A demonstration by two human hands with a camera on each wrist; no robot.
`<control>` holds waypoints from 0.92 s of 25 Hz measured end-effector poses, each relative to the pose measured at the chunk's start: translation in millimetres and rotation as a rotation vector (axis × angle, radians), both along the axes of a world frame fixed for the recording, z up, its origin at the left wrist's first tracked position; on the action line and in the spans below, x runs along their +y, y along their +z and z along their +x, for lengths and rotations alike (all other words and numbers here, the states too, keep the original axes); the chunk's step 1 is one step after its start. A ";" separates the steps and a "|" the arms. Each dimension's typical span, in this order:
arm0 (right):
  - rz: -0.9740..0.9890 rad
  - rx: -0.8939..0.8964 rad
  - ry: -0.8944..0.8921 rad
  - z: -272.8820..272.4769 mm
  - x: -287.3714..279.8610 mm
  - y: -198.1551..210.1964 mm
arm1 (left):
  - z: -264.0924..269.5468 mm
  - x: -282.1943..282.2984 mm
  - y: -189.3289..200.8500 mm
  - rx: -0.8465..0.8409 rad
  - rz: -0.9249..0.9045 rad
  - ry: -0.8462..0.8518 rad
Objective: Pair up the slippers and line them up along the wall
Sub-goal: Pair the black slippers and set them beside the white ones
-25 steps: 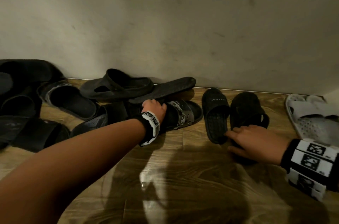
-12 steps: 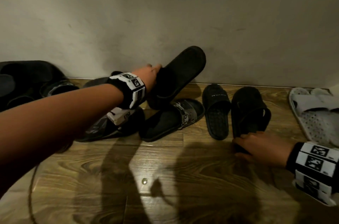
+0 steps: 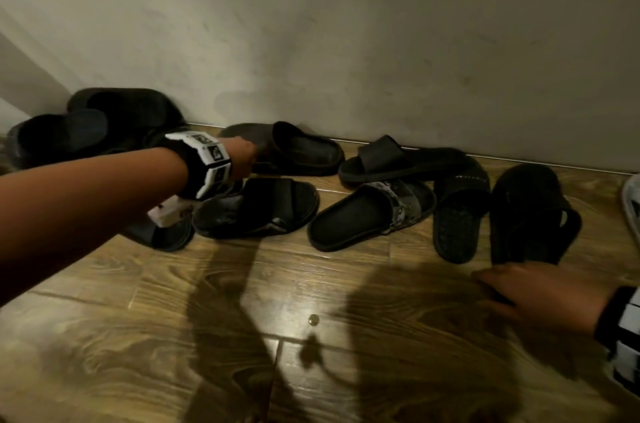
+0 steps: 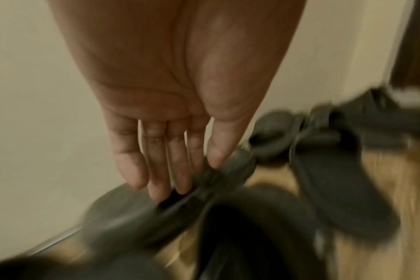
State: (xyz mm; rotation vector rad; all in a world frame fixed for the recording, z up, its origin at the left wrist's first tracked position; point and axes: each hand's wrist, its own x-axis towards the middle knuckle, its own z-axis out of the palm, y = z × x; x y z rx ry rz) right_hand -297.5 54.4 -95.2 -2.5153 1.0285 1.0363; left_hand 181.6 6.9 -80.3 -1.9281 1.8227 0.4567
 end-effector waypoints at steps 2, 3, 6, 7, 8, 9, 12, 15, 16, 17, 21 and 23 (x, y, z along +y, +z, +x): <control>0.016 0.009 0.019 6.0 0.5 -4.4 | 22.3 16.2 -6.3 -0.052 0.081 0.018; 0.024 0.014 0.024 8.4 1.0 -6.7 | 29.0 22.9 -10.9 -0.064 0.105 0.012; 0.026 0.007 0.020 14.6 2.3 -9.5 | 34.6 36.7 -26.3 -0.044 0.085 -0.045; 0.027 0.001 0.014 17.4 2.6 -9.2 | 33.3 40.0 -30.6 -0.026 0.056 -0.051; 0.029 -0.001 0.010 20.5 2.9 -8.3 | 30.9 42.2 -34.9 -0.016 0.029 -0.041; 0.033 -0.003 0.011 23.3 3.3 -8.6 | 28.7 43.3 -38.7 -0.013 0.008 -0.019; 0.052 -0.005 0.015 31.1 5.1 -6.2 | 20.9 46.5 -48.8 0.002 -0.038 0.021; 0.072 -0.006 0.023 43.8 8.1 0.4 | 21.5 47.4 -53.5 -0.013 -0.125 -0.004; 0.073 0.003 0.018 46.4 9.3 4.2 | 19.5 45.8 -51.0 -0.038 -0.144 -0.042; 0.075 0.017 0.015 47.6 10.7 7.1 | 15.9 44.3 -46.6 -0.081 -0.150 -0.102; 0.065 0.021 0.025 50.7 12.3 12.5 | 7.3 43.5 -31.2 -0.298 -0.154 -0.444; 0.048 0.017 0.022 44.7 14.5 14.0 | -2.9 47.8 -13.8 -0.277 -0.245 -0.544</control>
